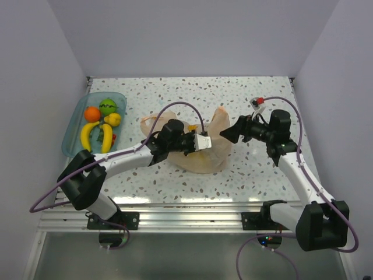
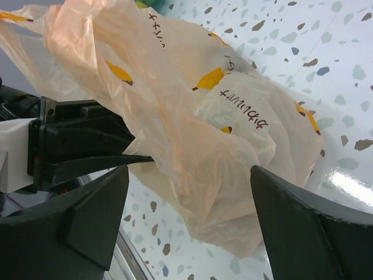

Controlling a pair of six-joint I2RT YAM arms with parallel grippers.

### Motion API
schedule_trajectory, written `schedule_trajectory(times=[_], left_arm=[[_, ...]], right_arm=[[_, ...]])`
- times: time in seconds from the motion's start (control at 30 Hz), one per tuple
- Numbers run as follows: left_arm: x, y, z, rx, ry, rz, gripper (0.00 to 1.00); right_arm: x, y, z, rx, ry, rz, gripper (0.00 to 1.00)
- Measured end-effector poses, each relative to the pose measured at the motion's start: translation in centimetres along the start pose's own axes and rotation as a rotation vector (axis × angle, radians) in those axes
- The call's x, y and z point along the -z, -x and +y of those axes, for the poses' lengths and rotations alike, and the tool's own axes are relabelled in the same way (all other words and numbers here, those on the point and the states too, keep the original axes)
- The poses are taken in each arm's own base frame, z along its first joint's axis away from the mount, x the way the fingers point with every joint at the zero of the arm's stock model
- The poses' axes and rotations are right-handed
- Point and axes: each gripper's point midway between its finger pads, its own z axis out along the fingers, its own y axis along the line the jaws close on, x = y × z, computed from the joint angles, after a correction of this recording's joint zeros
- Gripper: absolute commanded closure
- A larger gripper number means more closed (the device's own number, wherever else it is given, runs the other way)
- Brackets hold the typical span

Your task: Place the fake fruits into the plastic bag and tie a complex knot

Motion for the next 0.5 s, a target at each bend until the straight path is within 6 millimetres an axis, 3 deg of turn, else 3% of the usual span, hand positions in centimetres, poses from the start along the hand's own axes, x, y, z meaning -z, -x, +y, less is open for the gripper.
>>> schedule_trajectory(times=[0.13, 0.5], left_arm=[[0.0, 0.1, -1.0, 0.02, -0.045, -0.011, 1.0], [-0.1, 1.0, -1.1, 0.015, -0.061, -0.034, 1.0]], right_arm=[[-0.3, -0.6, 0.0, 0.002, -0.001, -0.021, 0.04], [-2.5, 0.6, 1.4, -0.015, 0.023, -0.091, 0.03]])
